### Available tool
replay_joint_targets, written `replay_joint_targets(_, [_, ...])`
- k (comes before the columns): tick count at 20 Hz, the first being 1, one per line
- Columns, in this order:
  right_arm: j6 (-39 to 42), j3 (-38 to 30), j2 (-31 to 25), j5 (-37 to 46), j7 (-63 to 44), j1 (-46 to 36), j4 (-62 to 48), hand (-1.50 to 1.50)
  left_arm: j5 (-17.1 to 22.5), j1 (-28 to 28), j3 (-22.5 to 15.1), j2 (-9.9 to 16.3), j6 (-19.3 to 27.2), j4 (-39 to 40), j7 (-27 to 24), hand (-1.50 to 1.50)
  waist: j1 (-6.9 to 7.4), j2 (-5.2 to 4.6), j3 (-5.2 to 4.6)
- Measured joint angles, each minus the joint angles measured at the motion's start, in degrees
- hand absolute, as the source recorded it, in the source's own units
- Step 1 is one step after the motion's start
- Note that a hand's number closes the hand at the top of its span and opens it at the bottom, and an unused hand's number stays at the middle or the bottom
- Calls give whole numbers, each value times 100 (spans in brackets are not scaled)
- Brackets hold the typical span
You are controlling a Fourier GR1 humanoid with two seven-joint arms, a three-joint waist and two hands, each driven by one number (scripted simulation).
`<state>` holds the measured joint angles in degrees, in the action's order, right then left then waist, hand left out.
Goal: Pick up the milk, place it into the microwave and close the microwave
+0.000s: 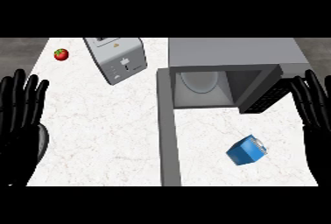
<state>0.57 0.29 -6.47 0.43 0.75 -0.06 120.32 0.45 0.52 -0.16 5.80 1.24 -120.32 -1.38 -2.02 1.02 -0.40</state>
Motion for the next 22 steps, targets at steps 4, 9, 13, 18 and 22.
replay_joint_targets(4, [161, 88, 23, -58, 40, 665, 642, -150, 8, -132, -22, 21, -109, 100, -21, -150, 96, -59, 26])
replay_joint_targets(9, [680, 228, -25, -611, 92, 1700, 1096, -150, 450, 17, 38, -47, -294, 310, 165, -150, 90, -76, 37])
replay_joint_targets(13, [1121, 200, -73, -988, 336, 2518, 1239, -150, 407, 106, -249, -308, -207, 499, 227, -150, 103, -82, 41])
replay_joint_targets(18, [1596, 67, -66, -1059, 880, 3358, 1190, -150, 197, 653, -808, -497, -32, 451, -70, -150, 136, -84, 42])
replay_joint_targets(22, [1918, -125, -52, -971, 1391, 3803, 880, -150, -37, 930, -1418, -547, 333, 505, -361, -150, 142, -83, 42])
